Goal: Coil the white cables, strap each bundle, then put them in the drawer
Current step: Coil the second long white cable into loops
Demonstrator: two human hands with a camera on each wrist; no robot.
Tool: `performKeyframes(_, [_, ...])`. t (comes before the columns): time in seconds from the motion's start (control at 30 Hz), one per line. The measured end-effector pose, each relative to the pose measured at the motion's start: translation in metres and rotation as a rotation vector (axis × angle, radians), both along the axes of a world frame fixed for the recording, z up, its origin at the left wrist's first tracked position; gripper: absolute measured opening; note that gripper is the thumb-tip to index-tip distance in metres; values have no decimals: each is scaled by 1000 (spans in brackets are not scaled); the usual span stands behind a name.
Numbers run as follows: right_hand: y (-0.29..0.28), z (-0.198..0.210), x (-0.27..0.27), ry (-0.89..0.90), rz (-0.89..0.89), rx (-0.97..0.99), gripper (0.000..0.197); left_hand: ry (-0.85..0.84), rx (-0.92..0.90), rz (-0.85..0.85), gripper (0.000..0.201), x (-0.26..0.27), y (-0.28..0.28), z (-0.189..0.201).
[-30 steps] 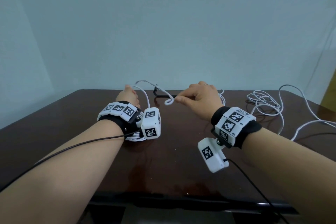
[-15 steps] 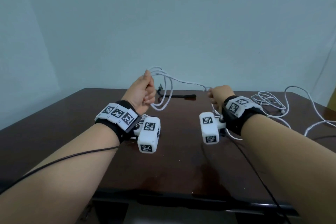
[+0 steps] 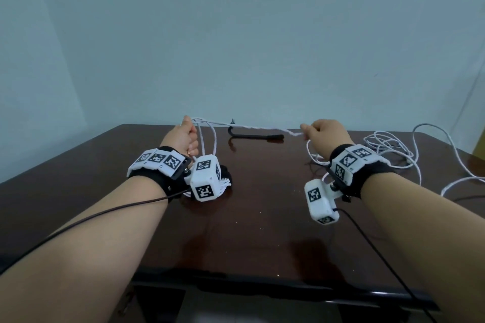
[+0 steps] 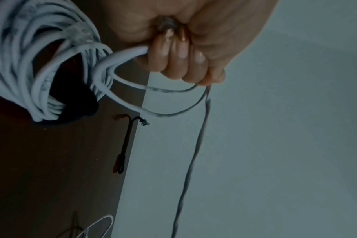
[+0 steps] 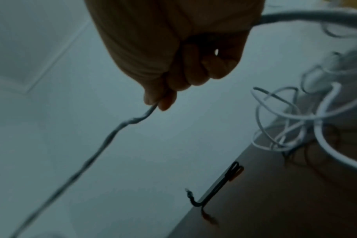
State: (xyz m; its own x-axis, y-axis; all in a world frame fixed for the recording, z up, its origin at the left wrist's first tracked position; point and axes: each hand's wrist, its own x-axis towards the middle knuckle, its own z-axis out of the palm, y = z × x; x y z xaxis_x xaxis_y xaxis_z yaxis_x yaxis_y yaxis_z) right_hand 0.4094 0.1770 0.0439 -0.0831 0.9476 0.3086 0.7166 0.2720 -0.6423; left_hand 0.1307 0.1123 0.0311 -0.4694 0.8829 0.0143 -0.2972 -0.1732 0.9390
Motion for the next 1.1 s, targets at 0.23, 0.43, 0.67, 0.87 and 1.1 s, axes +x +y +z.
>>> performKeyframes(0.23, [10, -3, -5, 388, -153, 19, 37, -57, -100, -24, 41, 7, 2, -7])
performKeyframes(0.43, [10, -11, -1, 306, 3, 56, 35, -185, -110, -158, 44, 8, -1, 1])
performKeyframes(0.67, [3, -14, -2, 32, 97, 26, 56, 96, -211, -68, 45, 31, -10, 12])
performKeyframes(0.87, [-22, -3, -21, 124, 405, -86, 44, -241, -112, -59, 46, 25, 7, 3])
performKeyframes(1.1, [-46, 10, -47, 197, 572, -107, 25, -91, -169, 23, 41, 30, 6, 3])
